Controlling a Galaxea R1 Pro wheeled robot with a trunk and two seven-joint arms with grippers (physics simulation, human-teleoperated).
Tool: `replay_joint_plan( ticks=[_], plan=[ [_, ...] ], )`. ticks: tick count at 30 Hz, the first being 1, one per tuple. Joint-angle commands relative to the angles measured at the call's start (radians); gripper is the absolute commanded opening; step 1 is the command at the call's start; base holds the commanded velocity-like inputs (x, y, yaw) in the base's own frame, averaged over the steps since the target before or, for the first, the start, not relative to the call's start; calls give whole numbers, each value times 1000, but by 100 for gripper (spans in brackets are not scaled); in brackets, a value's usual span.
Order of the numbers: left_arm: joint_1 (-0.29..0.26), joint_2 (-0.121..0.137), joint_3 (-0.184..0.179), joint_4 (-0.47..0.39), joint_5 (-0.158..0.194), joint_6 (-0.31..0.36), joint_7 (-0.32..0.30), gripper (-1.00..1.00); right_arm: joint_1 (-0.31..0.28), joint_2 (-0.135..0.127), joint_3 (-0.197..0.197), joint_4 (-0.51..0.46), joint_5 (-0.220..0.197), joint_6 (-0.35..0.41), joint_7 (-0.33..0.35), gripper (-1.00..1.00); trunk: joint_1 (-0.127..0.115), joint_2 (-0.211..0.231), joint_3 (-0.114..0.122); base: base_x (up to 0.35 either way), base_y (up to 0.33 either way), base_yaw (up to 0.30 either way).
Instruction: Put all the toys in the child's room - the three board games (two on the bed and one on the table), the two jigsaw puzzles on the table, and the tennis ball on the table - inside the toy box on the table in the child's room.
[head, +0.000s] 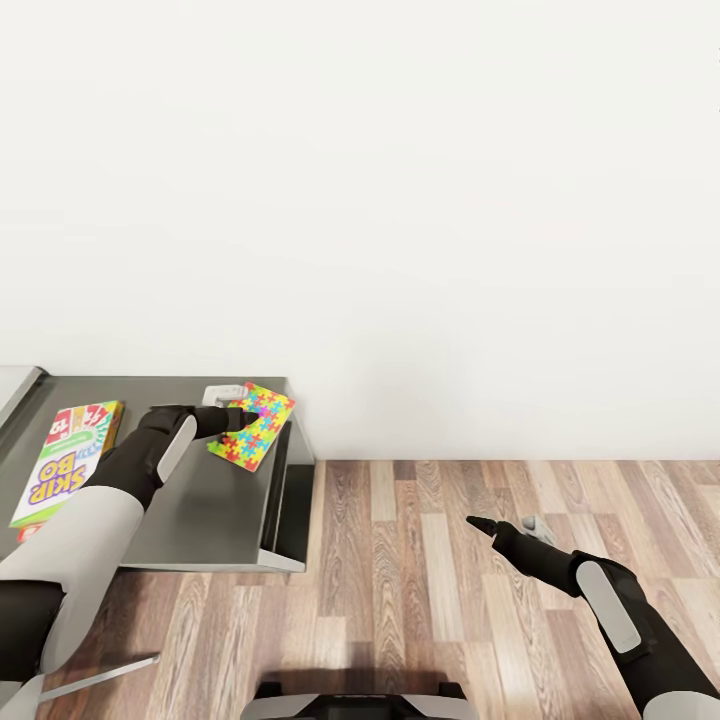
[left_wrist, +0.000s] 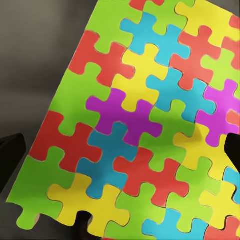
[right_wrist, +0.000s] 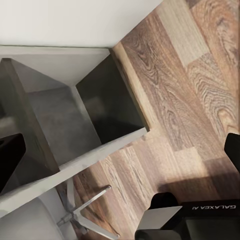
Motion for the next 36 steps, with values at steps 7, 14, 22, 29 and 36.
replay_joint_plan(
  ticks=[7, 14, 22, 29, 36],
  plan=[
    [0, 1, -5, 20, 12, 5, -2, 100, -1, 0, -2, 0, 1, 6, 3, 100, 1, -1, -2, 0, -13, 0],
    [1, 1, -5, 20, 12, 5, -2, 100, -1, 1, -2, 0, 1, 6, 3, 100, 1, -1, -2, 0, -47, 0],
    [2, 2, -3, 20, 12, 3, -3, 100, -1, 2, -2, 0, 1, 6, 3, 100, 1, -1, -2, 0, -30, 0],
    [2, 3, -3, 20, 12, 3, -3, 100, -1, 2, -2, 0, 0, 5, 3, 100, 1, -1, 1, 0, -1, -29],
    [2, 12, 8, 20, 16, 2, -10, 100, -1, 2, -2, 0, 1, 5, 3, 100, 1, -1, 10, 0, 0, -113]
  ],
)
